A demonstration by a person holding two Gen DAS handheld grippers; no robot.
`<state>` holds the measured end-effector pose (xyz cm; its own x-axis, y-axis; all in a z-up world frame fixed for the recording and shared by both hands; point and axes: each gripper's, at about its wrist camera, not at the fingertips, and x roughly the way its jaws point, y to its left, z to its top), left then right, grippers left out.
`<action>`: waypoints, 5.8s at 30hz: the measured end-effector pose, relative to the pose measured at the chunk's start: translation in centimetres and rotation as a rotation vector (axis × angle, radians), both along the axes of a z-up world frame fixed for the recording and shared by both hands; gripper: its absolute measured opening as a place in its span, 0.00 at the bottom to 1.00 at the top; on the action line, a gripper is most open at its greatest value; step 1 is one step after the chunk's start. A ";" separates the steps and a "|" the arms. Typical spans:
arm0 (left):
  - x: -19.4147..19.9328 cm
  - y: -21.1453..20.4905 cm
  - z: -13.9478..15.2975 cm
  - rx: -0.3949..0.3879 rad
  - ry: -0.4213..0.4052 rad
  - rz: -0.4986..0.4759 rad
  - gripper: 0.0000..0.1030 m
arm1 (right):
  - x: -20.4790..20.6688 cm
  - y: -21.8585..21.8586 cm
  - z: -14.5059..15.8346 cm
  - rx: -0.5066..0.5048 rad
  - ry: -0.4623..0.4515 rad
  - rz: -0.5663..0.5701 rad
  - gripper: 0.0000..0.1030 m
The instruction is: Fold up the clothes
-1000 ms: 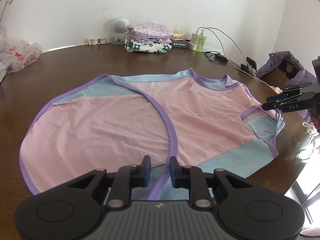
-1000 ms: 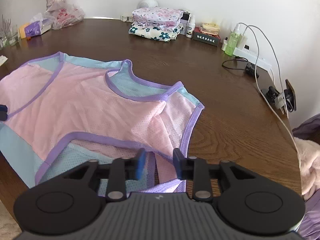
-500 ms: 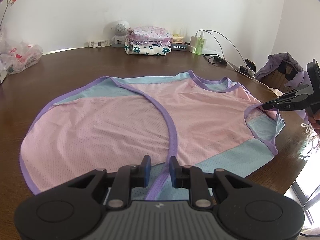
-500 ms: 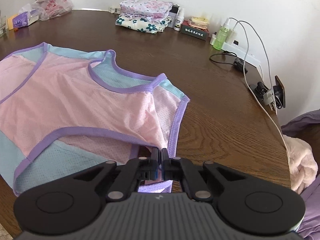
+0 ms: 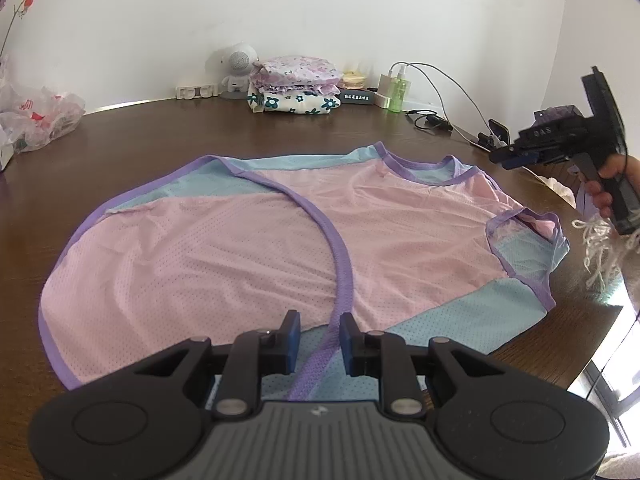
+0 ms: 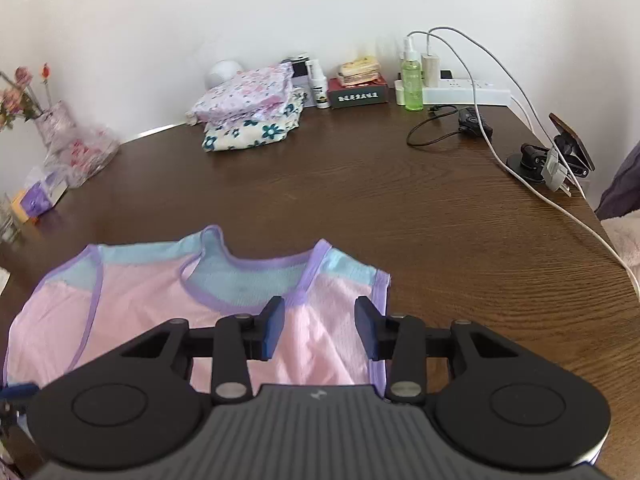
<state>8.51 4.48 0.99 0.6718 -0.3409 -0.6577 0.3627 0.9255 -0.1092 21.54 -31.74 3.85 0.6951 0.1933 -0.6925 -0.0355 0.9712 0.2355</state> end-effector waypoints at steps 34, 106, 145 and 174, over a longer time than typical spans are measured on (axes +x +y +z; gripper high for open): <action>-0.5 0.0 -0.3 0.009 -0.035 -0.040 0.29 | 4.7 -0.2 -1.8 -0.122 0.031 -0.080 0.31; 8.5 2.9 5.0 -0.073 -0.003 0.044 0.35 | 7.6 12.7 -3.8 -0.008 0.087 0.179 0.30; 21.9 3.6 -0.3 -0.151 0.031 0.196 0.11 | 8.7 9.9 -3.5 0.117 0.017 0.086 0.14; -1.3 4.1 0.8 -0.100 0.042 -0.011 0.17 | -5.8 9.6 -0.6 0.040 -0.052 0.331 0.24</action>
